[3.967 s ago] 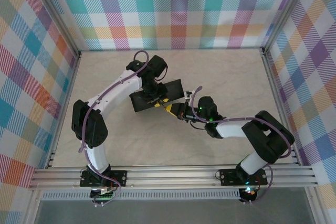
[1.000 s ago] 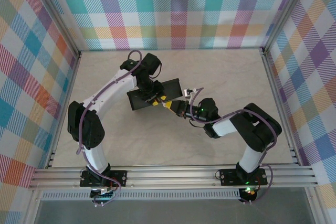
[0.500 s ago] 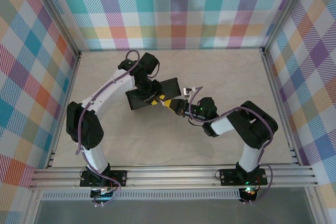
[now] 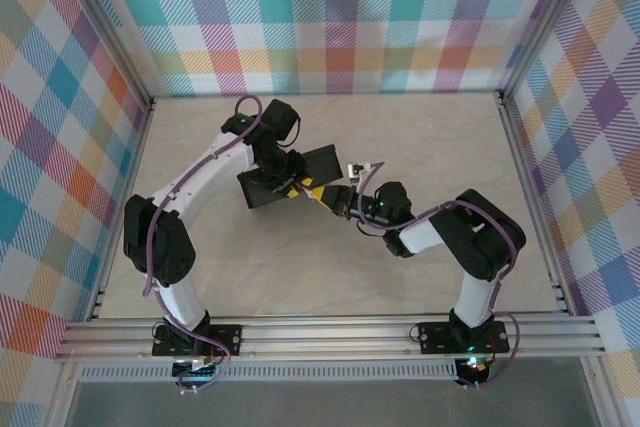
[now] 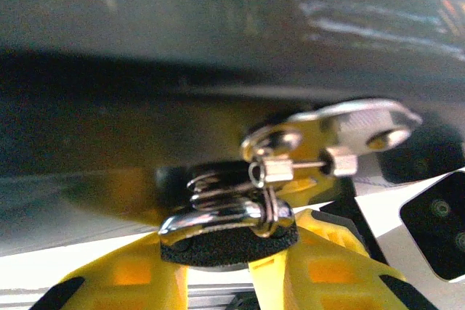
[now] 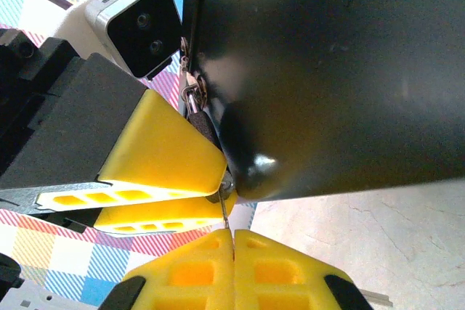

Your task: Unlock a padlock with a key

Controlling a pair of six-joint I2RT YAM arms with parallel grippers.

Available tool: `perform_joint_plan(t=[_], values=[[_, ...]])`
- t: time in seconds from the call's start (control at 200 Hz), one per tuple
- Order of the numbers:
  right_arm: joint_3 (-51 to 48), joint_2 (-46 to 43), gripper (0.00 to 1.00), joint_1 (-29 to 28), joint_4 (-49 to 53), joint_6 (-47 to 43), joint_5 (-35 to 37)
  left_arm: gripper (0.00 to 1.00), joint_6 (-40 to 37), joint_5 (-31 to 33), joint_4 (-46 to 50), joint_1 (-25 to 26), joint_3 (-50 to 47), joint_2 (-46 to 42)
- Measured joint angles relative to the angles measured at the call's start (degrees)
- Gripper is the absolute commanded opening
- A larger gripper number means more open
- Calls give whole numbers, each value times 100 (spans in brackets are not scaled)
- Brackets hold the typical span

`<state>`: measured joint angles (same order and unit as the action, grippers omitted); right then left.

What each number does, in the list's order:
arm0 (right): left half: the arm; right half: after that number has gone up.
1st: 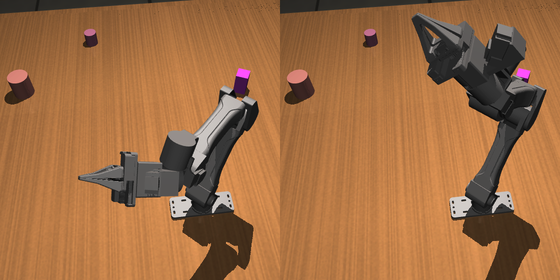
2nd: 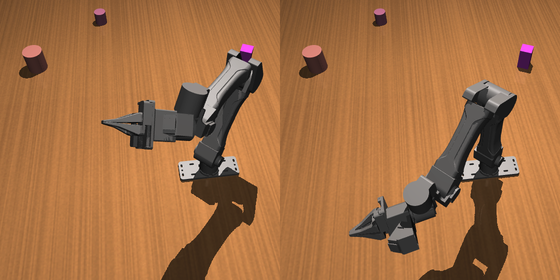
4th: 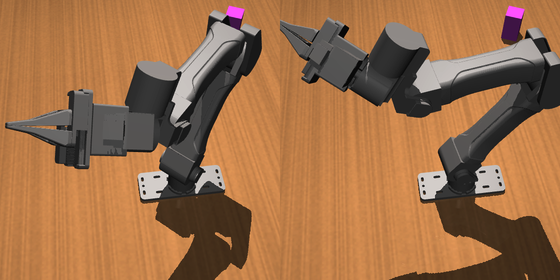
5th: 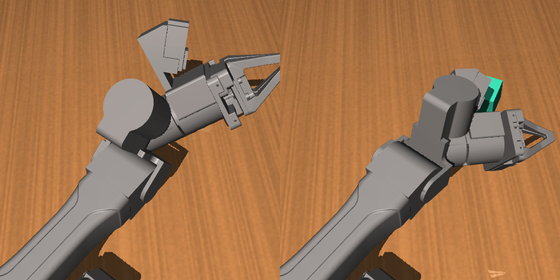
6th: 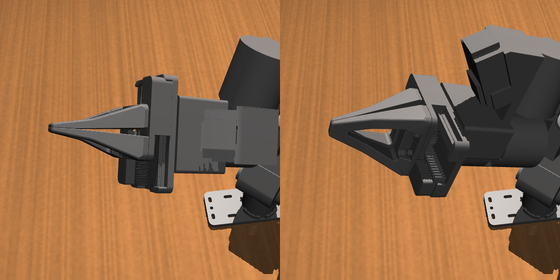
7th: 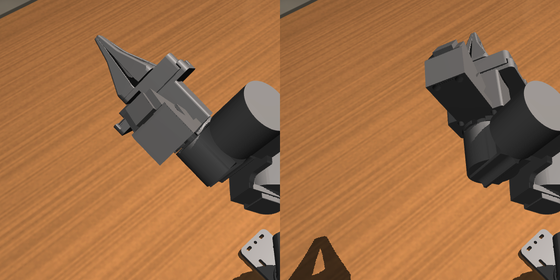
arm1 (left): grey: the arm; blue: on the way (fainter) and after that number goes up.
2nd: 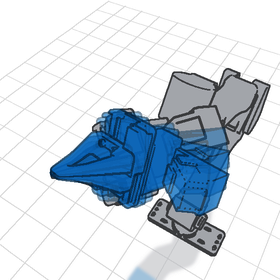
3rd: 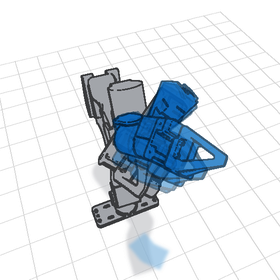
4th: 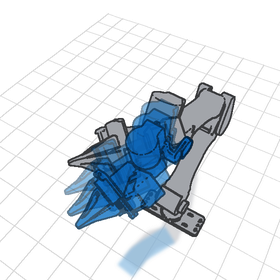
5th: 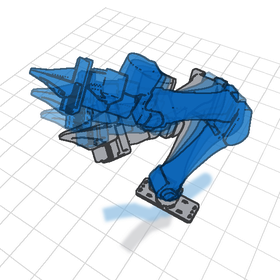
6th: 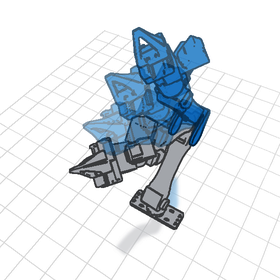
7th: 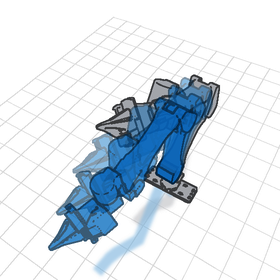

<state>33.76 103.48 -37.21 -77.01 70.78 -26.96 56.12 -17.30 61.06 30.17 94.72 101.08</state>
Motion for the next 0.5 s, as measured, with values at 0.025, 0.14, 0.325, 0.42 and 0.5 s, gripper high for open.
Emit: perform_joint_plan(t=[0.025, 0.14, 0.325, 0.42, 0.5], values=[[9, 7, 0, 0, 9, 2, -9, 0, 2, 0, -2, -2, -7, -2], [44, 26, 0, -24, 13, 39, -4, 0, 4, 0, -13, -33, -17, -9], [98, 44, 0, -155, 52, 173, 120, 0, 4, -9, -22, -98, -111, -79], [236, 109, 0, -319, 133, 306, 260, 0, 4, 0, -13, -190, -153, -142], [284, 160, 0, -424, 138, 409, 404, 0, 4, 7, -11, -232, -157, -170]])
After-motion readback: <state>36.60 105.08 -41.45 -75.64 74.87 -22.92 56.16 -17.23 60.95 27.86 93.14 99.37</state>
